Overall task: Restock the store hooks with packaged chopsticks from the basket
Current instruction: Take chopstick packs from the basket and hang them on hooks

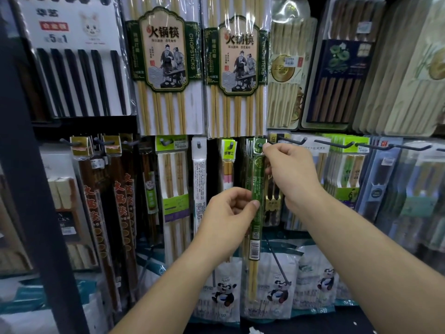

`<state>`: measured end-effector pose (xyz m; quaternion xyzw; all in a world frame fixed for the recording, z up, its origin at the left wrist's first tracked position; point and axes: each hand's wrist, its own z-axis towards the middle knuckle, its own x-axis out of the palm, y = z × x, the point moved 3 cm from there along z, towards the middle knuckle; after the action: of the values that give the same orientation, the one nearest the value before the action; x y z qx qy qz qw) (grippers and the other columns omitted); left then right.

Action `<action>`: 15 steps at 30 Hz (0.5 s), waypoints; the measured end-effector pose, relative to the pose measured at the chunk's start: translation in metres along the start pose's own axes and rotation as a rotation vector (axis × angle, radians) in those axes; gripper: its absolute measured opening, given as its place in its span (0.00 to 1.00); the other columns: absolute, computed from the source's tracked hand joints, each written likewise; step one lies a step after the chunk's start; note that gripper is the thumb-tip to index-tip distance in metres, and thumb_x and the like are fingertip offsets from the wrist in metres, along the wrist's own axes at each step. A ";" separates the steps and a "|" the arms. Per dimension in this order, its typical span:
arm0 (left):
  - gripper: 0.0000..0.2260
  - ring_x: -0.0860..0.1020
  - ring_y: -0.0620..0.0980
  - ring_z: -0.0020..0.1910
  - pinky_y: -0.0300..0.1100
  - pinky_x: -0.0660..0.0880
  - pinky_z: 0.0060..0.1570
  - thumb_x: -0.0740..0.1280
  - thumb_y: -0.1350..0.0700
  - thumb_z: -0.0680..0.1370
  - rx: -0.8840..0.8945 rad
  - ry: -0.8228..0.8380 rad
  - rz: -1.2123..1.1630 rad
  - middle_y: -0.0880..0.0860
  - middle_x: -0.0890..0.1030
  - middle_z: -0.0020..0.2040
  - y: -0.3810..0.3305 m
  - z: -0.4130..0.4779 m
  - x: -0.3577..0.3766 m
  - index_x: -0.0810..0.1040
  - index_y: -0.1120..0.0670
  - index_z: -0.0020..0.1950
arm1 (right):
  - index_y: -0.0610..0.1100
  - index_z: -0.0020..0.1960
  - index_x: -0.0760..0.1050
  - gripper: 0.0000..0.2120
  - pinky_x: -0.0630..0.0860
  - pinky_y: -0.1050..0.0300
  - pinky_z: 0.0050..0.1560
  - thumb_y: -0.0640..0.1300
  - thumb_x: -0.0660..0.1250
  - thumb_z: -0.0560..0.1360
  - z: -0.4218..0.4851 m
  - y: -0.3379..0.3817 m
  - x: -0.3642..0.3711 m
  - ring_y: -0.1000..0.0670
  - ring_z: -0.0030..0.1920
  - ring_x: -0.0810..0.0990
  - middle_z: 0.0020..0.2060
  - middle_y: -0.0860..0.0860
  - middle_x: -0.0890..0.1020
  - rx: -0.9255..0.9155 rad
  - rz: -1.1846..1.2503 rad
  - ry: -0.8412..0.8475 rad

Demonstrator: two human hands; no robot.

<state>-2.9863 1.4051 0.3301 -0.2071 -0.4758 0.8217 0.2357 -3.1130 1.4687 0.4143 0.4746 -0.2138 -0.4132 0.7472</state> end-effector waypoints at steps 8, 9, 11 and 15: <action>0.02 0.79 0.39 0.38 0.42 0.81 0.41 0.69 0.52 0.81 0.054 -0.035 0.358 0.42 0.80 0.40 -0.002 0.003 0.001 0.79 0.45 0.52 | 0.40 0.34 0.76 0.20 0.76 0.55 0.40 0.50 0.66 0.81 0.005 -0.008 0.000 0.55 0.27 0.71 0.23 0.53 0.72 -0.132 -0.164 -0.017; 0.03 0.79 0.39 0.39 0.41 0.81 0.42 0.68 0.51 0.81 0.109 -0.037 0.505 0.42 0.80 0.42 -0.005 0.004 0.001 0.78 0.47 0.55 | 0.42 0.36 0.78 0.18 0.74 0.57 0.38 0.50 0.66 0.81 0.005 -0.010 -0.001 0.57 0.26 0.71 0.22 0.55 0.73 -0.147 -0.181 -0.022; 0.06 0.80 0.46 0.41 0.48 0.81 0.42 0.66 0.50 0.82 0.196 -0.025 0.715 0.45 0.80 0.43 -0.012 0.007 0.003 0.77 0.50 0.57 | 0.47 0.39 0.80 0.13 0.71 0.60 0.35 0.51 0.67 0.80 0.004 -0.013 -0.001 0.60 0.28 0.74 0.25 0.58 0.77 -0.175 -0.199 -0.017; 0.09 0.78 0.52 0.41 0.47 0.75 0.37 0.60 0.45 0.84 0.232 -0.016 0.935 0.48 0.77 0.44 -0.019 0.008 0.008 0.73 0.50 0.55 | 0.51 0.44 0.80 0.06 0.73 0.63 0.38 0.50 0.70 0.79 0.001 -0.023 -0.007 0.61 0.35 0.77 0.34 0.55 0.82 -0.207 -0.165 0.004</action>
<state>-2.9935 1.4130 0.3496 -0.3649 -0.2387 0.8888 -0.1413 -3.1271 1.4688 0.3953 0.4118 -0.1286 -0.4922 0.7560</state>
